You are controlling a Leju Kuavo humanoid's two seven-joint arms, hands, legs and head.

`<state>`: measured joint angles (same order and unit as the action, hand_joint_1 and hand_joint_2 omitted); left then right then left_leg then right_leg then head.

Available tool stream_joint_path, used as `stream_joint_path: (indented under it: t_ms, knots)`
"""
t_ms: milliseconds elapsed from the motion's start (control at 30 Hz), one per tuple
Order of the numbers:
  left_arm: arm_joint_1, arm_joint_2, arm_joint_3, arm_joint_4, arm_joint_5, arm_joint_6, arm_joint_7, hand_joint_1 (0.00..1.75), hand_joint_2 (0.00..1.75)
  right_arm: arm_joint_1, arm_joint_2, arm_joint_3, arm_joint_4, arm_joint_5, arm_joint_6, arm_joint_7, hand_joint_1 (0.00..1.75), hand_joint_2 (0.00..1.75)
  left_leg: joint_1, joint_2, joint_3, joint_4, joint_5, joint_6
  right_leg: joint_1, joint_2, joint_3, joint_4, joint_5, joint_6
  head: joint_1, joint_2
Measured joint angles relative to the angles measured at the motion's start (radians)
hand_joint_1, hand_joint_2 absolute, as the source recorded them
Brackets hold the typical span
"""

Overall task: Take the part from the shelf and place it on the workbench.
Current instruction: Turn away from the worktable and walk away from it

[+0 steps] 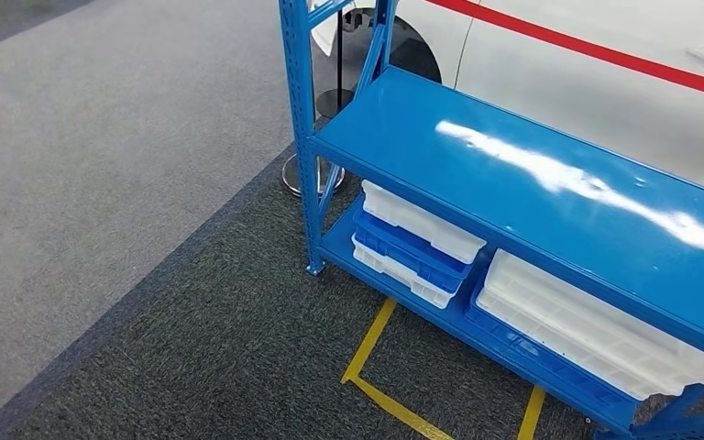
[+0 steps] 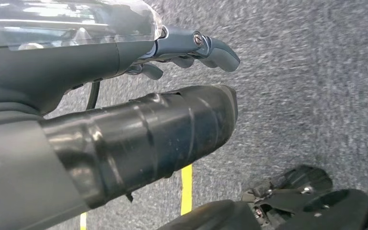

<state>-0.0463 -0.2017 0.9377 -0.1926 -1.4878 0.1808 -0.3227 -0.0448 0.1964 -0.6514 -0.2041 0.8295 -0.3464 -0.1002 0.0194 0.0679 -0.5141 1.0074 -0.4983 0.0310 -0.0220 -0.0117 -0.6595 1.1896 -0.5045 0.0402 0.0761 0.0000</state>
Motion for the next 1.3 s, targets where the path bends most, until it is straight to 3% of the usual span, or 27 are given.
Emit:
stream_joint_path:
  t_ms: [67, 100, 133, 200, 267, 333, 400, 433, 467, 500, 567, 633, 700, 733, 800, 867, 900, 933, 967, 1000, 1067, 1133, 1200, 1233, 1300]
  knots:
    - [0.000, 0.000, 0.000, 0.000, 0.000, 0.000, 0.000, 0.00, 0.00, -0.002, -0.001, 0.000, 0.000, 0.001, 0.001, 0.000, 0.00, 0.00, -0.004, 0.017, 0.006, 0.002, -0.009, -0.011, 0.006, -0.037, 0.060, -0.117, 0.040, -0.009, 0.000, 0.000]
    - [-0.001, 0.000, 0.000, 0.000, 0.000, 0.000, 0.000, 0.00, 0.00, -0.003, -0.001, 0.000, 0.000, 0.002, 0.001, 0.000, 0.00, 0.00, -0.006, 0.025, 0.009, 0.002, -0.013, -0.017, 0.011, -0.049, 0.074, -0.145, 0.044, -0.015, -0.001, 0.000]
    - [-0.003, 0.000, 0.000, 0.000, 0.000, 0.001, 0.000, 0.00, 0.00, -0.003, -0.001, 0.000, 0.000, 0.003, 0.001, 0.000, 0.00, 0.00, -0.009, 0.032, 0.013, 0.001, -0.016, -0.023, 0.015, -0.050, 0.075, -0.151, 0.039, -0.022, -0.001, 0.000]
    - [-0.008, 0.000, 0.000, 0.000, 0.000, 0.002, 0.000, 0.00, 0.00, -0.002, -0.002, -0.001, 0.000, 0.004, 0.002, 0.000, 0.00, 0.00, -0.008, 0.043, 0.022, 0.000, -0.021, -0.034, 0.014, -0.030, 0.074, -0.154, 0.041, -0.034, -0.001, 0.000]
    - [-0.011, 0.000, 0.000, 0.000, 0.000, 0.003, -0.001, 0.00, 0.00, -0.003, -0.002, -0.001, 0.000, 0.005, 0.002, 0.000, 0.00, 0.00, -0.003, 0.012, 0.013, 0.034, -0.049, -0.044, 0.009, -0.011, 0.076, -0.160, 0.044, -0.049, -0.001, 0.000]
    - [-0.008, 0.000, 0.000, 0.000, 0.000, 0.004, -0.001, 0.00, 0.00, -0.005, -0.002, -0.001, 0.000, 0.007, 0.002, 0.000, 0.00, 0.00, 0.000, -0.035, -0.036, 0.140, -0.110, -0.047, 0.008, 0.009, 0.077, -0.163, 0.046, -0.059, -0.001, 0.000]
    - [-0.004, 0.000, 0.000, 0.000, 0.000, 0.004, -0.001, 0.00, 0.00, -0.005, -0.002, -0.002, 0.000, 0.008, 0.002, -0.001, 0.00, 0.00, 0.000, -0.053, -0.098, 0.258, -0.150, -0.048, 0.011, 0.033, 0.077, -0.162, 0.045, -0.063, -0.001, 0.000]
    - [-0.002, 0.000, 0.000, 0.000, 0.000, 0.004, 0.000, 0.00, 0.00, -0.005, -0.002, -0.002, 0.000, 0.008, 0.002, -0.001, 0.00, 0.00, 0.000, -0.055, -0.113, 0.279, -0.143, -0.048, 0.012, 0.047, 0.078, -0.161, 0.045, -0.063, -0.002, 0.000]
    - [-0.001, 0.000, 0.000, 0.000, -0.001, 0.004, 0.000, 0.00, 0.00, -0.004, -0.002, -0.002, 0.000, 0.008, 0.002, -0.001, 0.00, 0.00, 0.000, -0.057, -0.112, 0.263, -0.117, -0.046, 0.013, 0.061, 0.079, -0.159, 0.045, -0.063, -0.002, 0.000]
    - [0.000, 0.000, 0.000, 0.000, -0.001, 0.003, 0.000, 0.00, 0.00, -0.004, -0.002, -0.002, 0.000, 0.008, 0.002, -0.001, 0.00, 0.00, 0.000, -0.062, -0.097, 0.216, -0.078, -0.044, 0.013, 0.075, 0.081, -0.158, 0.044, -0.063, -0.002, 0.000]
    - [0.000, 0.000, 0.000, 0.000, -0.002, 0.001, 0.002, 0.00, 0.00, -0.004, -0.002, -0.003, 0.000, 0.009, 0.002, 0.000, 0.00, 0.00, 0.001, -0.095, -0.053, 0.093, -0.012, -0.037, 0.014, 0.100, 0.079, -0.151, 0.041, -0.058, -0.001, 0.000]
    - [-0.001, 0.001, 0.000, 0.000, -0.003, 0.000, 0.003, 0.00, 0.00, -0.005, -0.002, -0.003, 0.000, 0.010, 0.002, 0.001, 0.00, 0.00, 0.000, -0.122, -0.032, 0.031, 0.004, -0.031, 0.015, 0.120, 0.071, -0.145, 0.040, -0.046, -0.001, 0.000]
    - [-0.004, 0.001, 0.000, 0.000, -0.003, -0.001, 0.003, 0.00, 0.00, -0.001, -0.002, -0.003, 0.000, 0.010, 0.002, 0.001, 0.00, 0.00, -0.001, -0.112, -0.027, 0.022, 0.002, -0.023, 0.012, 0.136, 0.066, -0.145, 0.043, -0.032, -0.001, 0.000]
    - [-0.005, 0.001, 0.000, 0.000, -0.003, -0.002, 0.003, 0.00, 0.00, 0.001, -0.003, -0.003, 0.000, 0.010, 0.002, 0.001, 0.00, 0.00, 0.000, -0.102, -0.024, 0.017, 0.006, -0.017, 0.012, 0.128, 0.064, -0.141, 0.039, -0.026, -0.001, 0.000]
    - [-0.005, 0.000, 0.000, 0.000, -0.003, -0.002, 0.003, 0.00, 0.00, 0.002, -0.003, -0.004, 0.000, 0.010, 0.002, 0.001, 0.00, 0.00, 0.004, -0.080, -0.020, 0.006, 0.013, -0.003, 0.013, 0.083, 0.038, -0.086, 0.003, -0.017, 0.001, 0.000]
    - [-0.003, 0.000, 0.000, 0.000, -0.003, -0.002, 0.003, 0.00, 0.00, -0.001, -0.003, -0.004, 0.000, 0.010, 0.002, 0.001, 0.00, 0.00, 0.001, -0.055, -0.019, 0.004, 0.013, 0.002, 0.012, 0.037, -0.020, 0.033, -0.058, -0.010, 0.003, 0.000]
    - [-0.001, 0.000, 0.000, 0.000, -0.003, -0.002, 0.003, 0.00, 0.00, -0.002, -0.003, -0.004, 0.000, 0.010, 0.002, 0.001, 0.00, 0.00, 0.001, -0.042, -0.019, 0.005, 0.012, 0.002, 0.010, 0.028, -0.048, 0.087, -0.077, -0.007, 0.003, 0.000]
    - [0.000, 0.000, 0.000, 0.000, -0.003, -0.002, 0.003, 0.00, 0.00, -0.002, -0.003, -0.004, 0.000, 0.010, 0.002, 0.001, 0.00, 0.00, 0.000, -0.028, -0.019, 0.005, 0.010, 0.002, 0.007, 0.023, -0.061, 0.114, -0.079, -0.004, 0.003, 0.000]
    - [0.000, 0.000, 0.000, 0.000, -0.003, -0.002, 0.003, 0.00, 0.00, -0.001, -0.003, -0.004, 0.000, 0.010, 0.002, 0.001, 0.00, 0.00, 0.000, -0.016, -0.017, 0.006, 0.007, 0.001, 0.005, 0.018, -0.055, 0.103, -0.062, -0.003, 0.003, 0.000]
    - [0.000, 0.000, 0.000, 0.000, -0.003, -0.002, 0.003, 0.00, 0.00, -0.001, -0.003, -0.004, 0.000, 0.010, 0.002, 0.001, 0.00, 0.00, 0.001, -0.006, -0.014, 0.006, 0.004, -0.002, 0.002, 0.010, -0.030, 0.057, -0.032, -0.002, 0.003, 0.000]
    - [-0.001, 0.000, 0.000, 0.000, -0.003, -0.002, 0.003, 0.00, 0.00, -0.001, -0.004, -0.004, 0.000, 0.010, 0.003, 0.001, 0.00, 0.00, -0.002, 0.013, -0.006, 0.008, -0.004, -0.012, 0.005, -0.027, 0.039, -0.075, 0.023, -0.008, 0.003, 0.000]
    - [-0.002, 0.000, 0.000, 0.000, -0.003, -0.001, 0.003, 0.00, 0.00, -0.003, -0.004, -0.004, 0.000, 0.010, 0.004, 0.000, 0.00, 0.00, -0.007, 0.030, 0.000, 0.009, -0.011, -0.024, 0.012, -0.050, 0.070, -0.140, 0.037, -0.022, 0.002, 0.000]
    - [-0.006, 0.000, 0.000, 0.000, -0.004, 0.000, 0.003, 0.00, 0.00, -0.003, -0.004, -0.004, 0.000, 0.011, 0.004, -0.001, 0.00, 0.00, -0.008, 0.045, 0.009, 0.005, -0.015, -0.035, 0.016, -0.033, 0.068, -0.144, 0.036, -0.037, 0.001, 0.000]
    - [-0.008, 0.000, 0.000, 0.000, -0.004, 0.000, 0.003, 0.00, 0.00, -0.002, -0.004, -0.004, 0.000, 0.011, 0.004, -0.001, 0.00, 0.00, -0.006, 0.039, 0.012, 0.007, -0.020, -0.041, 0.014, -0.023, 0.069, -0.147, 0.037, -0.043, 0.001, 0.000]
    - [-0.010, 0.000, 0.000, 0.000, -0.004, 0.001, 0.003, 0.00, 0.00, -0.003, -0.004, -0.004, 0.000, 0.012, 0.005, -0.002, 0.00, 0.00, -0.002, -0.001, -0.003, 0.054, -0.056, -0.049, 0.009, -0.005, 0.072, -0.154, 0.042, -0.058, 0.001, 0.000]
